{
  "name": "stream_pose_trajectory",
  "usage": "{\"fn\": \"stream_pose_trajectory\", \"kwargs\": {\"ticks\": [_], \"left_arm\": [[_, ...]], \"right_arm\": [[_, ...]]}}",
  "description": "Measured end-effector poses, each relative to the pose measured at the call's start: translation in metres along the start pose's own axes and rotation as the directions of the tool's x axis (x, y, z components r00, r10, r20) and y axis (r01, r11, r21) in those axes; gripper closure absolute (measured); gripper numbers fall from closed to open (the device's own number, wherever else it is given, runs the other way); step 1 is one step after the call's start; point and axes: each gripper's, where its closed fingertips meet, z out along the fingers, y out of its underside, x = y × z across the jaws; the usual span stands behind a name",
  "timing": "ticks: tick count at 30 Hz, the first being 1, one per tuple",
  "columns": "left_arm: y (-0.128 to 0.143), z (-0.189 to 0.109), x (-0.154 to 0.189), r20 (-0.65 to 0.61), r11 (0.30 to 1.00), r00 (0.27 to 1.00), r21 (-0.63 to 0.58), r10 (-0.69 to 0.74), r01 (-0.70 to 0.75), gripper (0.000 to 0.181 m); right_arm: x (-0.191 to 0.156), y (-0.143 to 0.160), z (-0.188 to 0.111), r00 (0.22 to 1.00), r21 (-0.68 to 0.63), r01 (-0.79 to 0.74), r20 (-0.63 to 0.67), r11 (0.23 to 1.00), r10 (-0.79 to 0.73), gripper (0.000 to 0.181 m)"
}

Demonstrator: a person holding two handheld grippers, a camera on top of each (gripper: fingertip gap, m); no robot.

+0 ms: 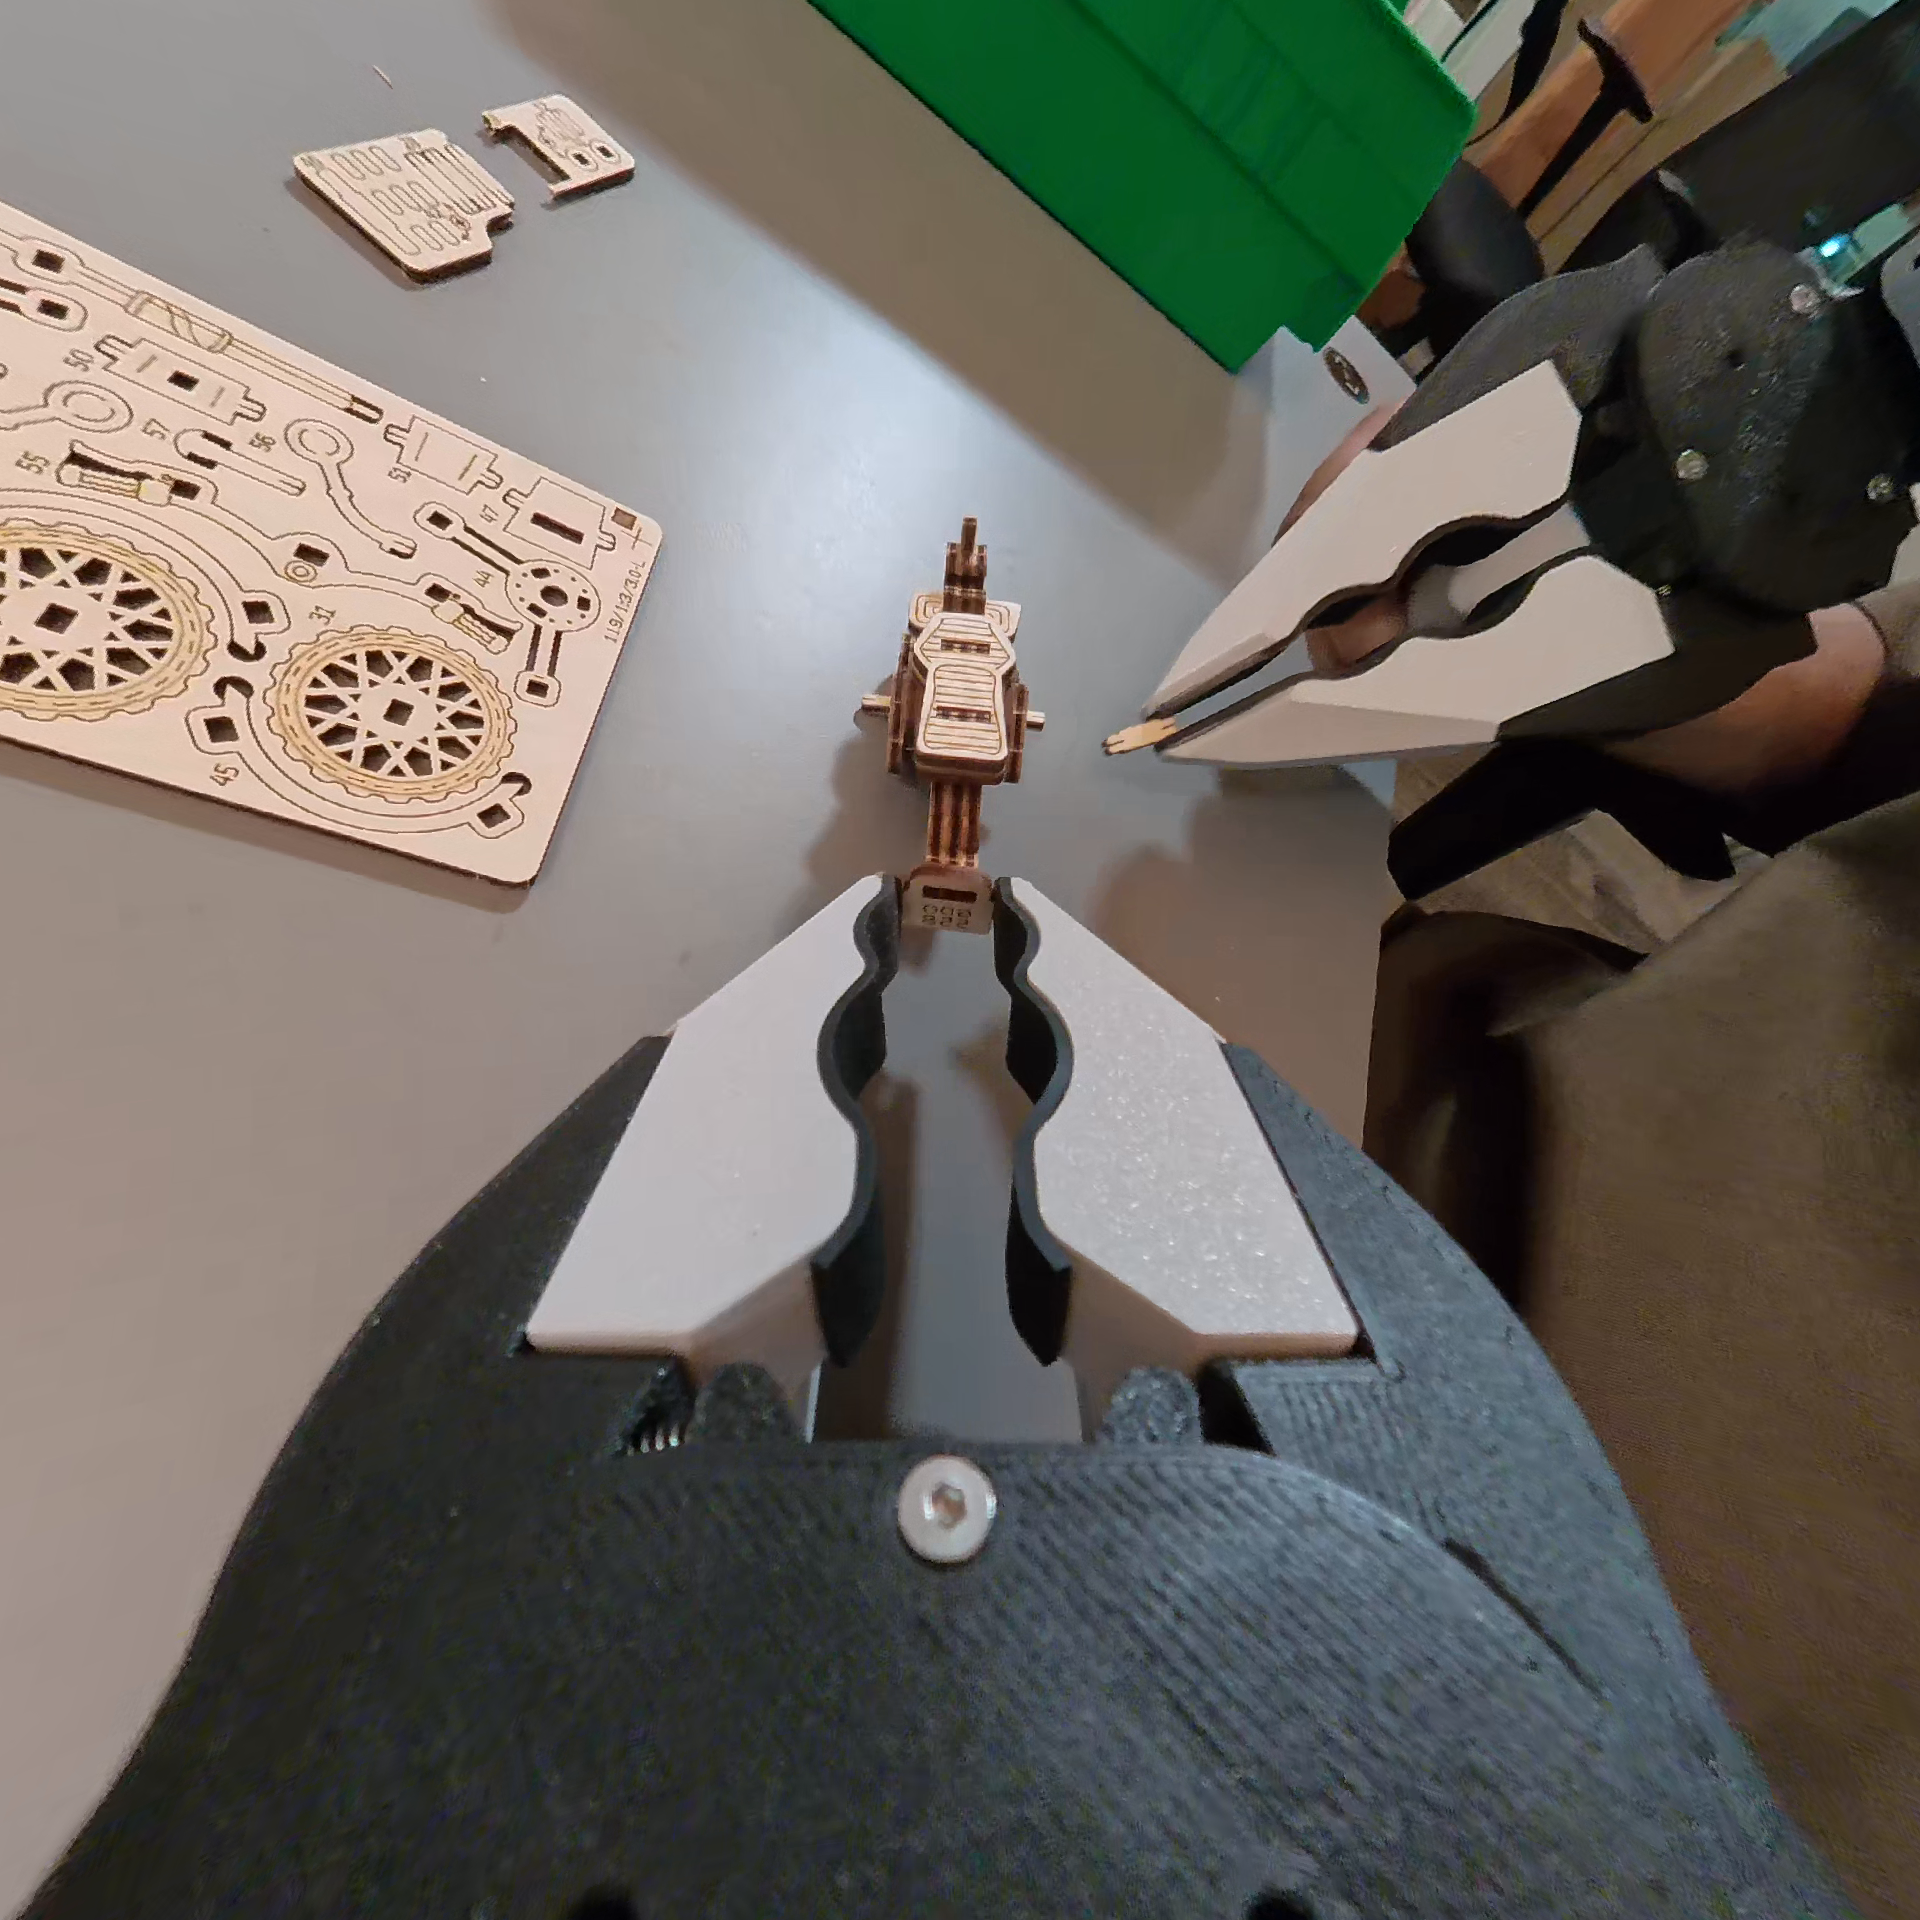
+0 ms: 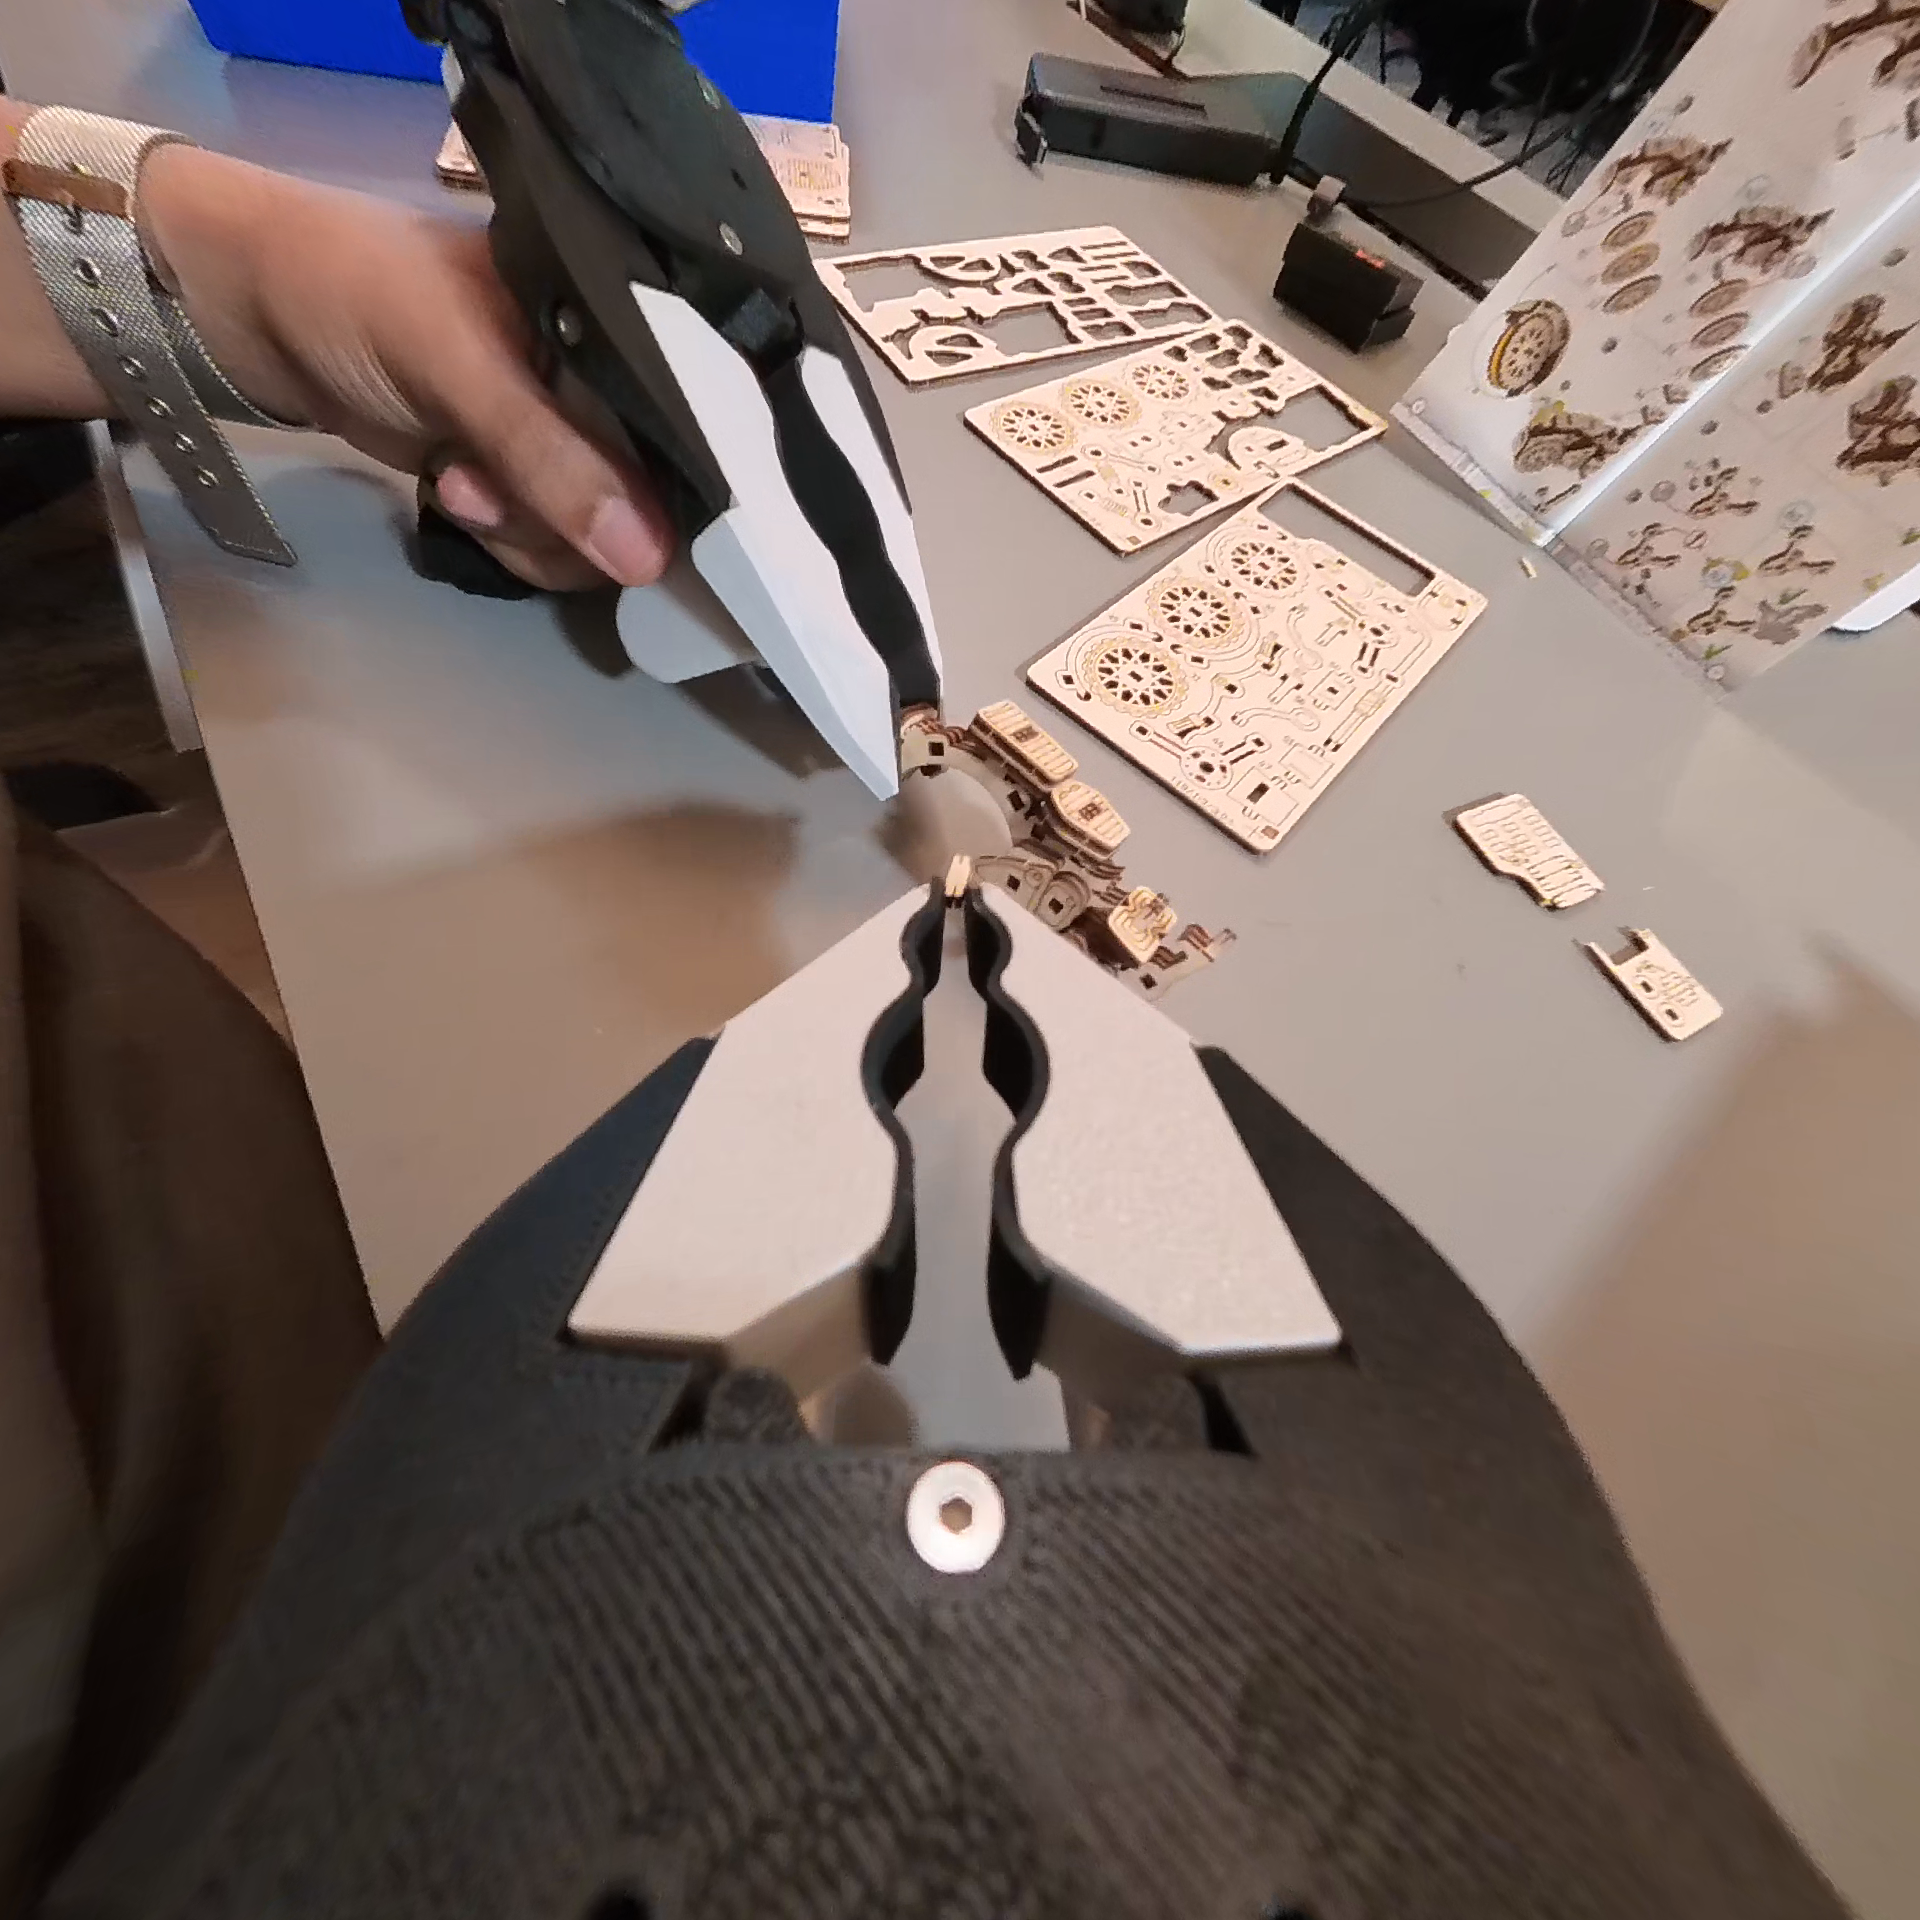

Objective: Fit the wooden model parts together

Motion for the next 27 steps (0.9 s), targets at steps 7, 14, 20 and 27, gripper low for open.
{"fn": "stream_pose_trajectory", "kwargs": {"ticks": [7, 14, 20, 27], "left_arm": [[0.0, 0.0, 0.003, -0.028, 1.0, 1.0, 0.003, -0.011, 0.011, 0.166], [0.001, 0.006, 0.013, -0.074, 0.999, 0.997, -0.006, -0.032, 0.032, 0.165], [-0.001, 0.006, 0.014, -0.098, 0.997, 0.993, 0.009, -0.073, 0.074, 0.166], [-0.002, 0.006, 0.013, -0.144, 0.987, 0.977, 0.014, -0.158, 0.162, 0.166]], "right_arm": [[-0.005, 0.001, 0.016, 1.0, -0.035, -0.021, 0.02, 0.999, 0.021, 0.18], [-0.011, -0.005, 0.02, 1.0, -0.028, -0.012, 0.008, 1.0, 0.013, 0.18], [-0.009, -0.005, 0.019, 0.999, -0.028, -0.033, 0.0, 0.999, 0.033, 0.18], [-0.006, -0.006, 0.018, 0.998, -0.023, -0.069, -0.003, 0.997, 0.069, 0.18]]}}
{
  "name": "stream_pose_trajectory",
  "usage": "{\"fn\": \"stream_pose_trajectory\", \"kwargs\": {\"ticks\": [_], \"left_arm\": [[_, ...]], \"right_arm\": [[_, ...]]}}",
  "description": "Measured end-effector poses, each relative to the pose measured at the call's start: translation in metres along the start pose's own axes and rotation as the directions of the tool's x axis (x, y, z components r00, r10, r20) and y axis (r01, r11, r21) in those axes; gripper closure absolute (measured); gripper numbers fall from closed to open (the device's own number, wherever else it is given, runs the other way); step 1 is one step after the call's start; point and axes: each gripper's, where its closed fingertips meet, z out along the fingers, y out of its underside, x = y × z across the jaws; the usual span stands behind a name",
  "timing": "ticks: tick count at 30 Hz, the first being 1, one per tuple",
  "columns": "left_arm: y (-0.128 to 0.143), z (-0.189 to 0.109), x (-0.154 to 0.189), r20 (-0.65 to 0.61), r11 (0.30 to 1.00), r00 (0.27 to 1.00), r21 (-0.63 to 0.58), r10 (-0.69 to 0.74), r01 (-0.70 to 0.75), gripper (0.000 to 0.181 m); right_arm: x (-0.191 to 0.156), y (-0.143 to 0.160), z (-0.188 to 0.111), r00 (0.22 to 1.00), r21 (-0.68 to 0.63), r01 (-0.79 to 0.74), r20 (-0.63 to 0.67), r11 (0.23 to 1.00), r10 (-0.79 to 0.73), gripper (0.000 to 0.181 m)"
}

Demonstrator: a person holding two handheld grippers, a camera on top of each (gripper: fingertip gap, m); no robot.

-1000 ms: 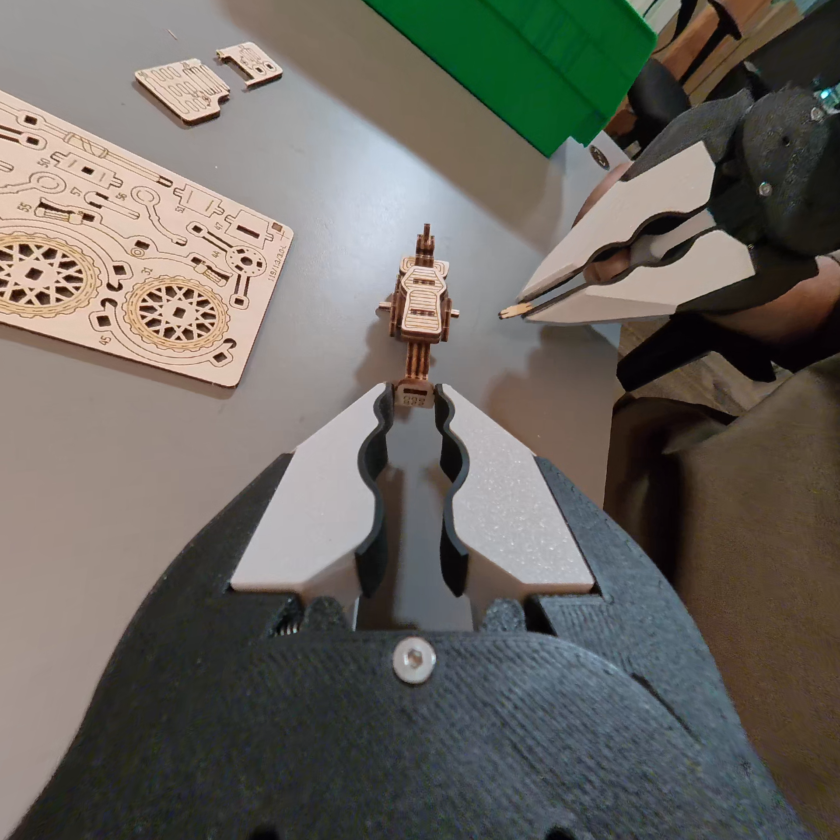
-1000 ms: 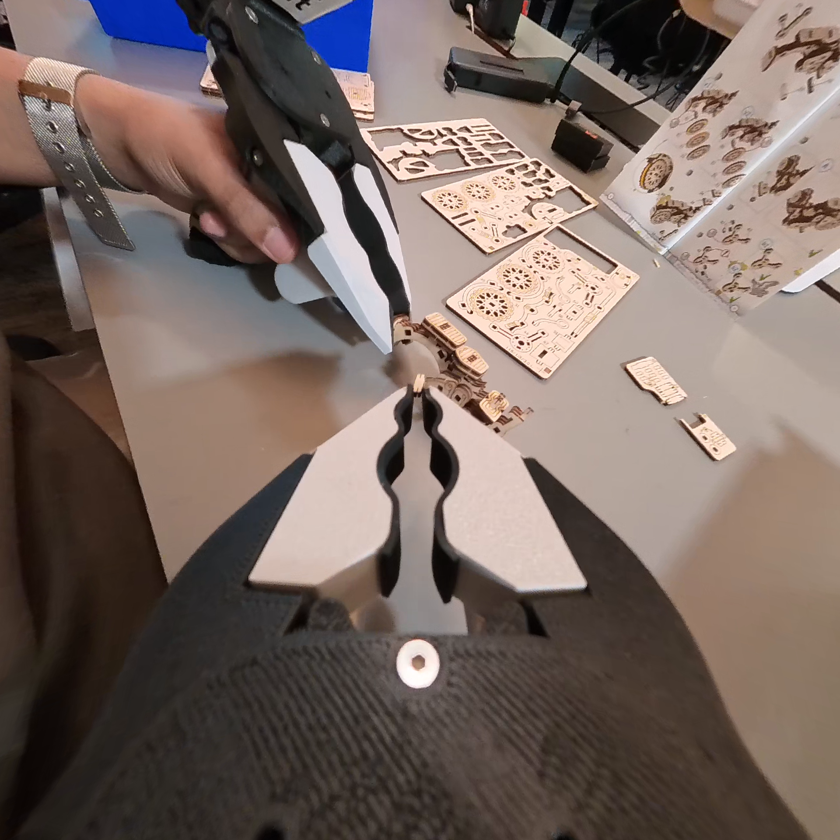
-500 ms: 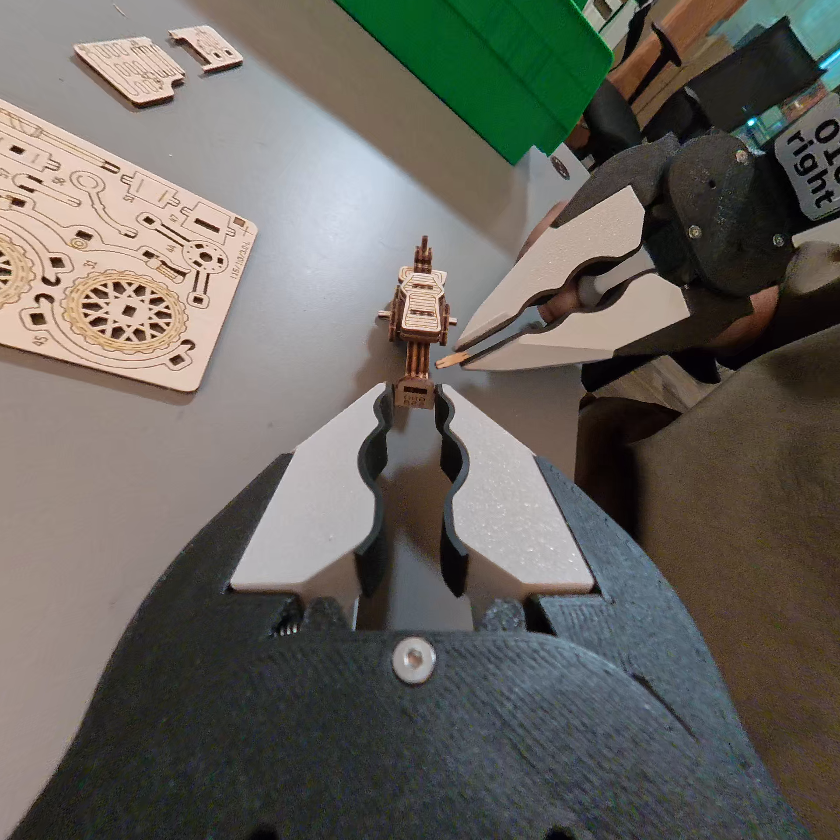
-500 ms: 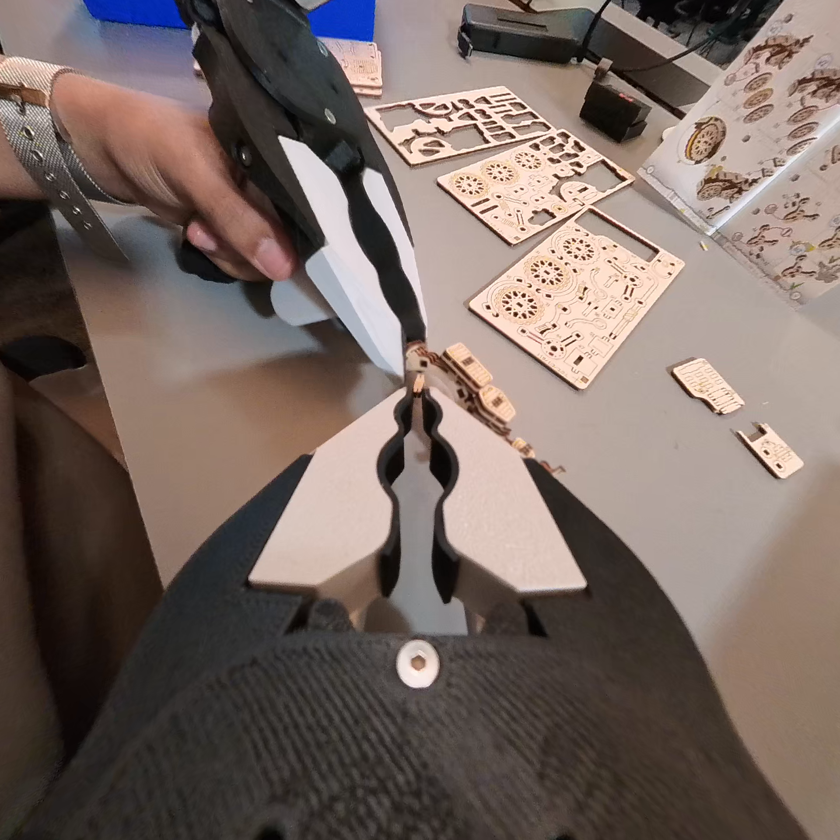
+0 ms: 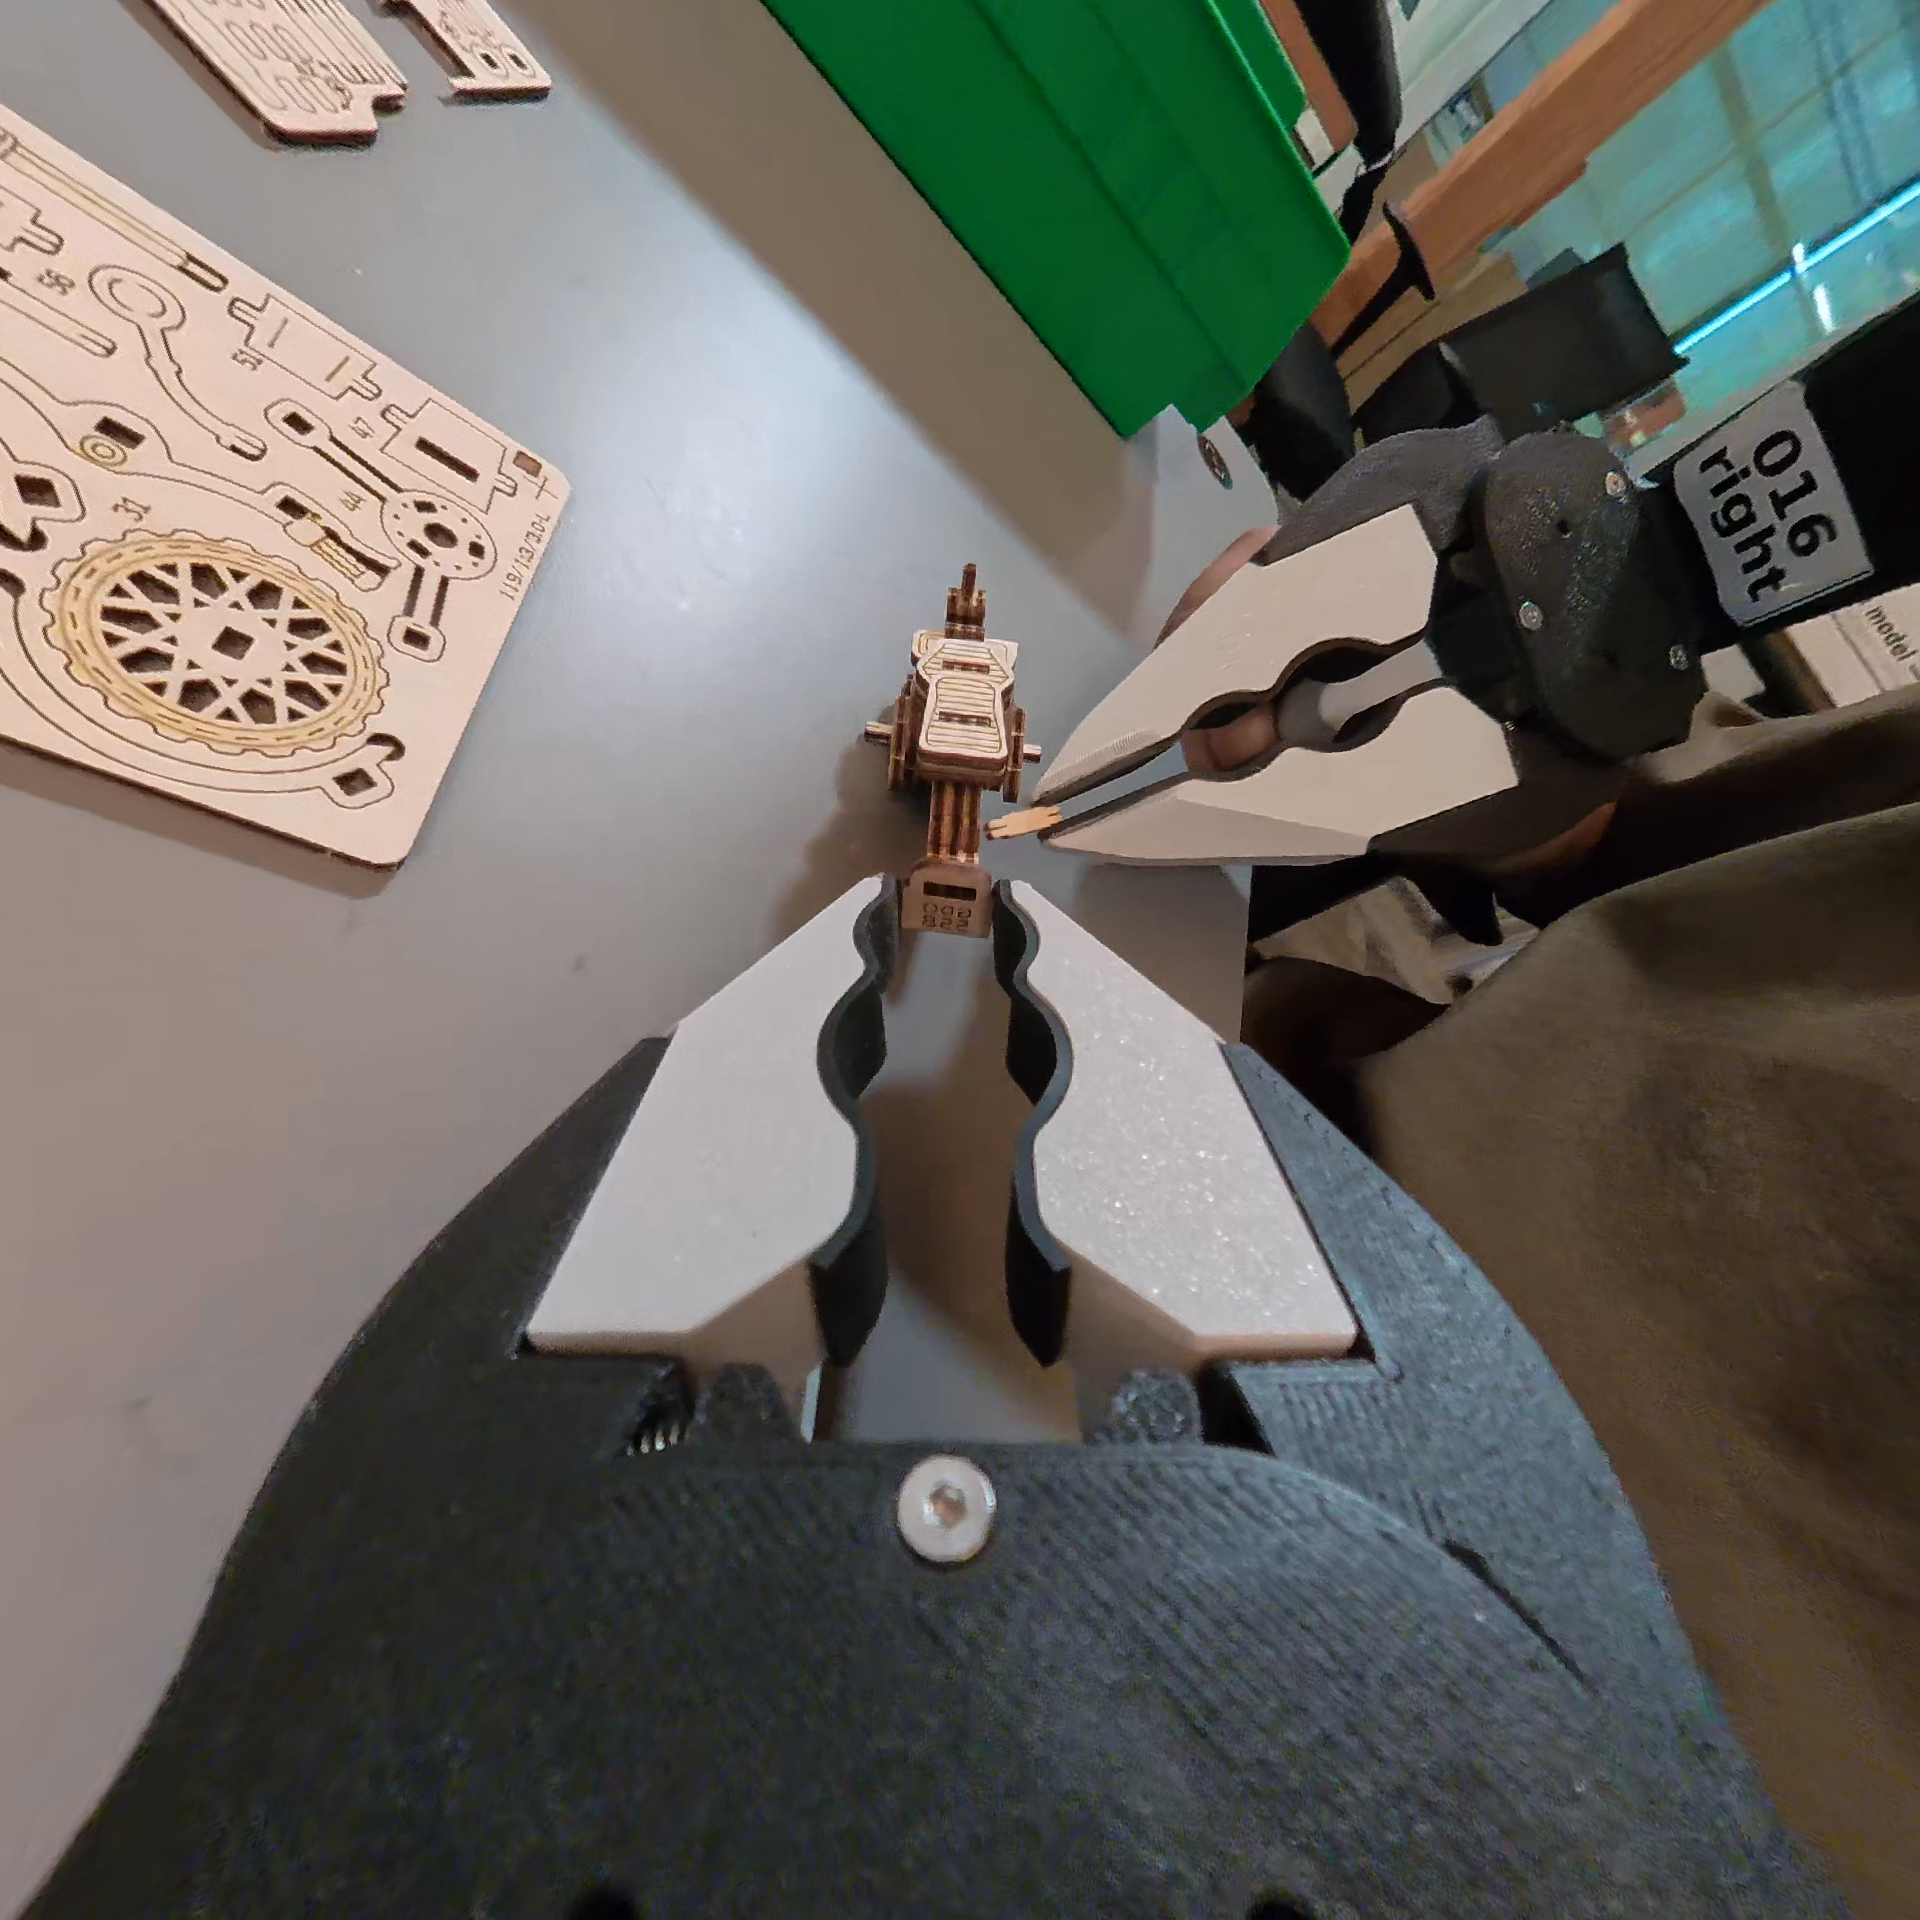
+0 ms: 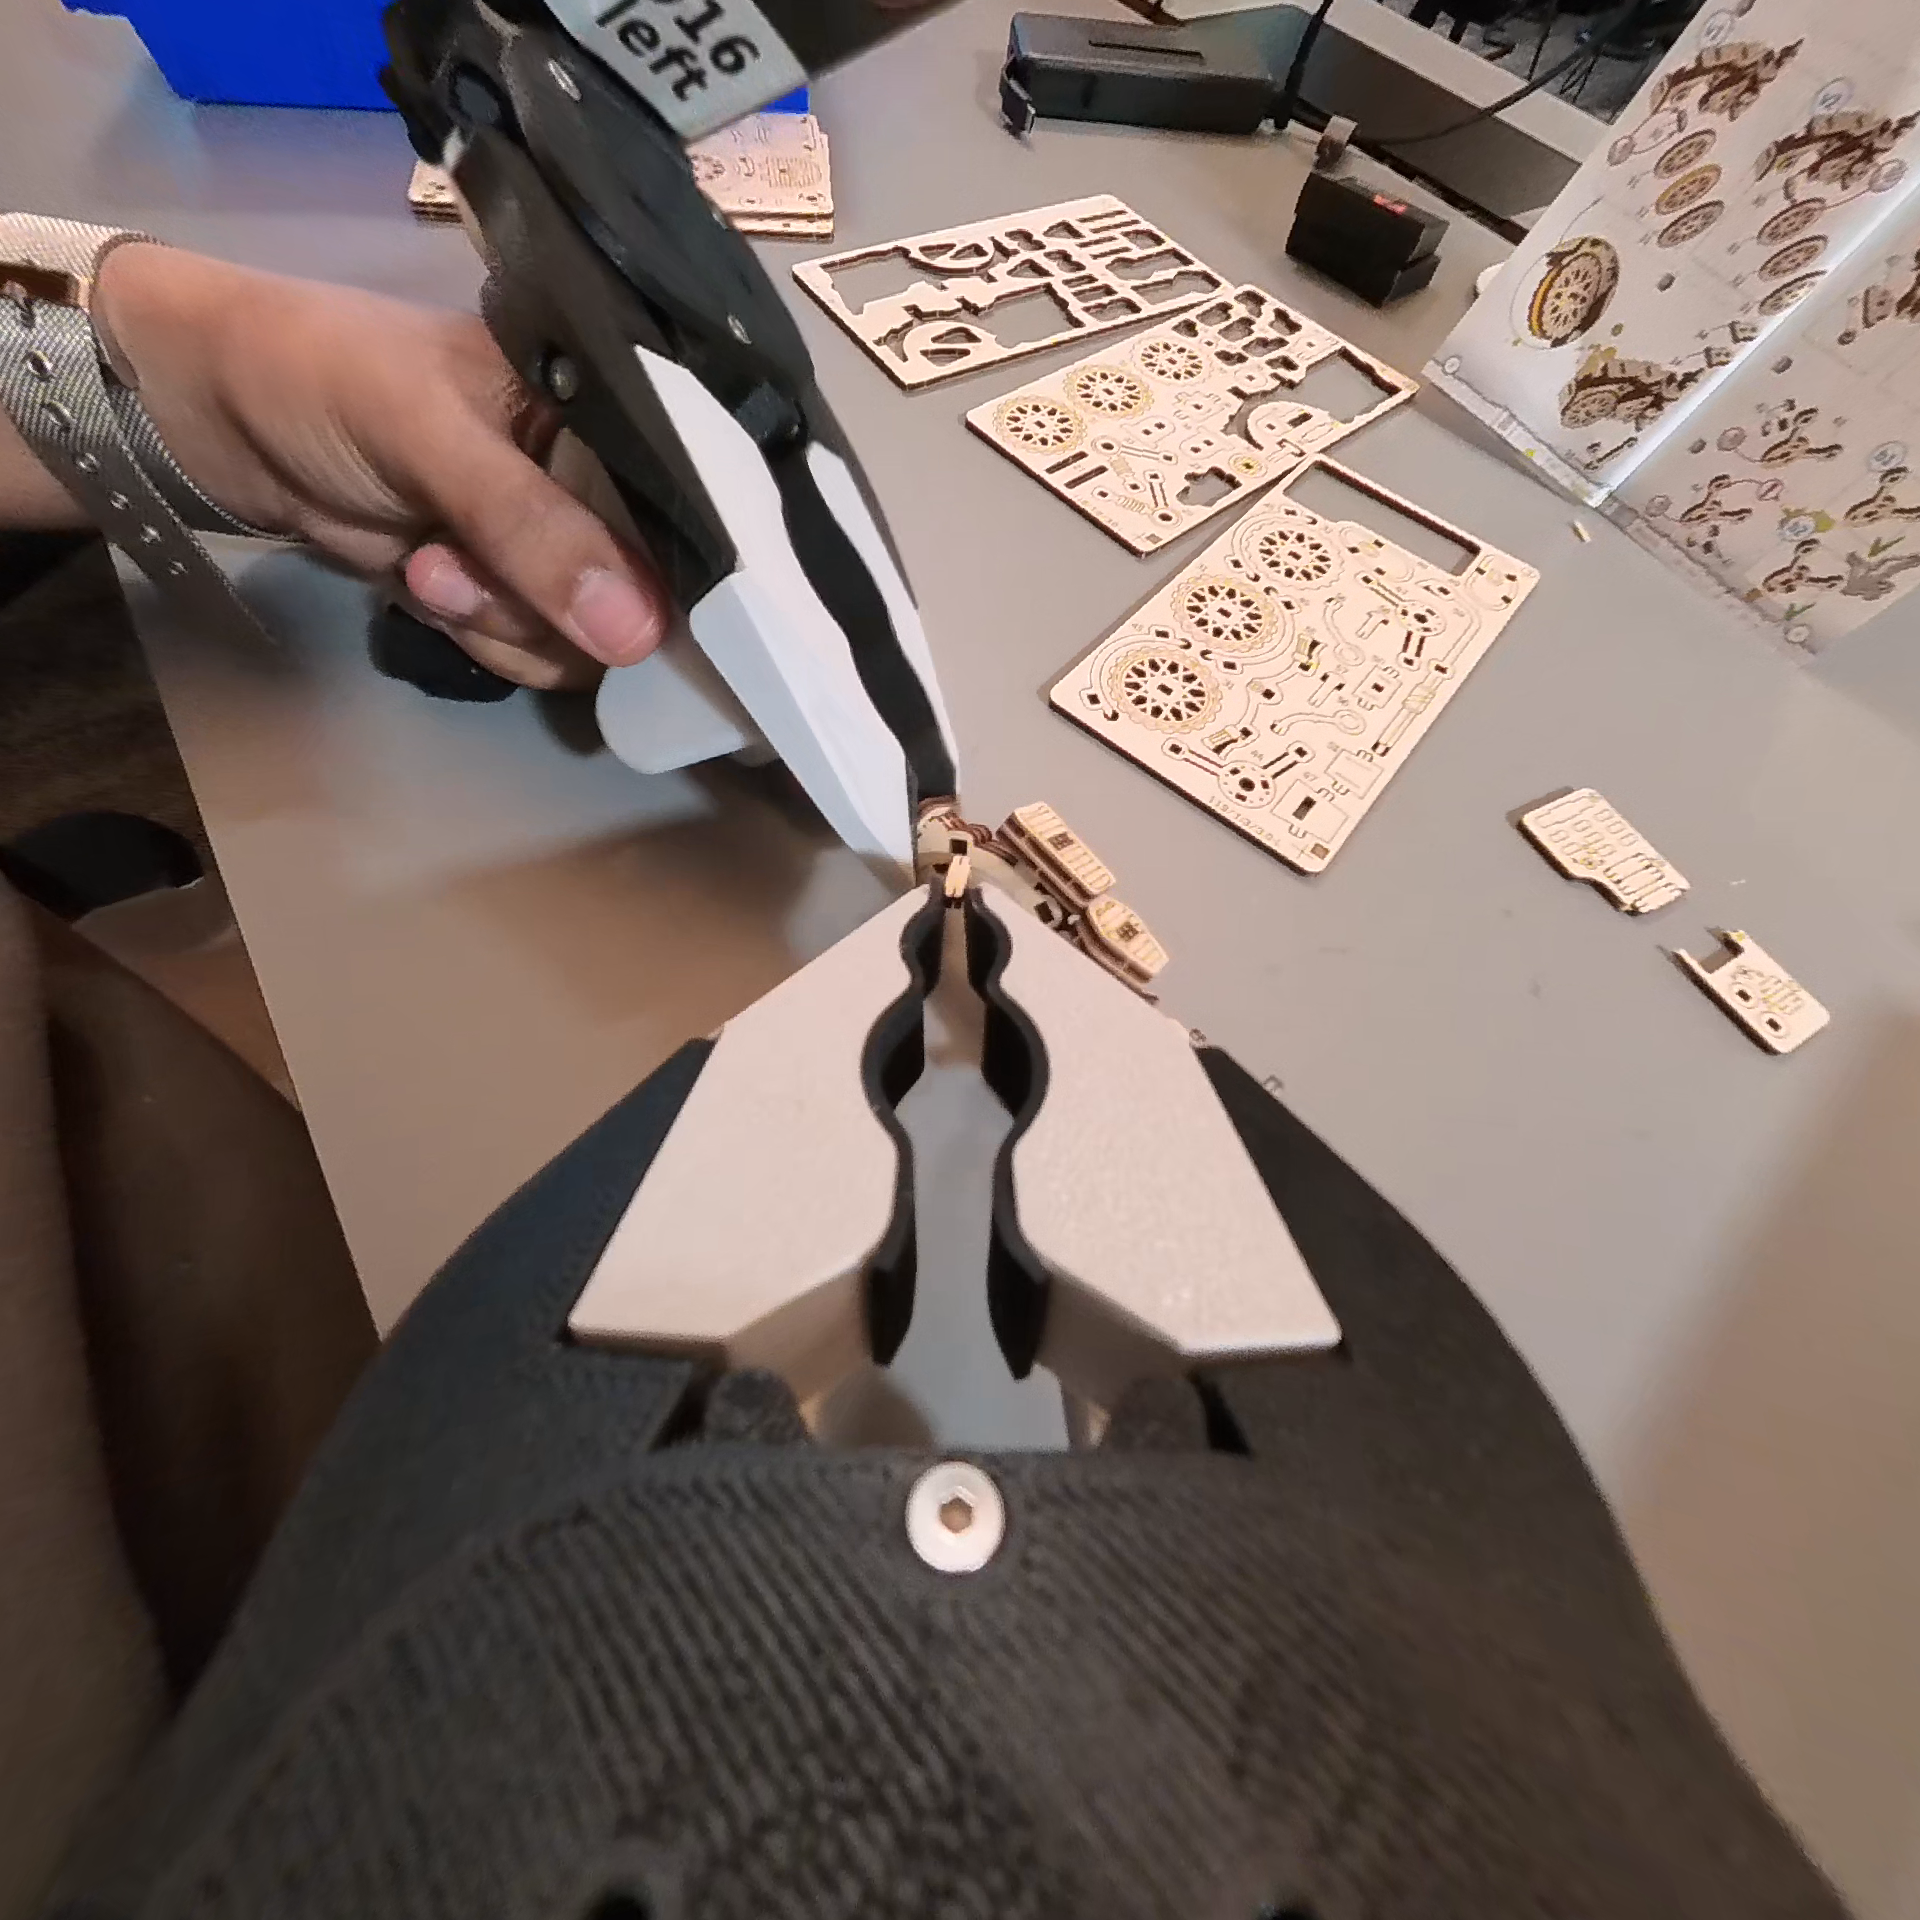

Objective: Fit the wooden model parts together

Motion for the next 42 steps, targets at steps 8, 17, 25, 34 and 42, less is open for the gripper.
{"fn": "stream_pose_trajectory", "kwargs": {"ticks": [8, 17, 25, 34, 42], "left_arm": [[-0.003, -0.002, -0.002, -0.043, 0.995, 0.994, 0.02, -0.097, 0.098, 0.166], [-0.005, -0.003, 0.001, -0.07, 0.993, 0.991, 0.032, -0.114, 0.116, 0.166], [-0.005, -0.001, 0.005, -0.079, 0.995, 0.993, 0.041, -0.087, 0.091, 0.166], [-0.008, -0.001, 0.008, -0.079, 0.996, 0.995, 0.064, -0.058, 0.063, 0.167], [-0.011, -0.001, 0.013, -0.084, 0.995, 0.996, 0.095, -0.03, 0.038, 0.167]], "right_arm": [[0.003, -0.001, -0.002, 1.0, 0.008, -0.001, -0.01, 1.0, 0.001, 0.18], [0.002, -0.003, -0.002, 1.0, 0.016, 0.011, -0.012, 1.0, -0.011, 0.18], [-0.001, -0.004, -0.002, 1.0, 0.02, 0.023, -0.005, 1.0, -0.023, 0.18], [0.002, -0.006, -0.004, 1.0, 0.02, 0.003, -0.029, 1.0, -0.003, 0.18], [0.003, -0.007, -0.008, 0.996, 0.011, -0.079, -0.038, 0.997, 0.079, 0.18]]}}
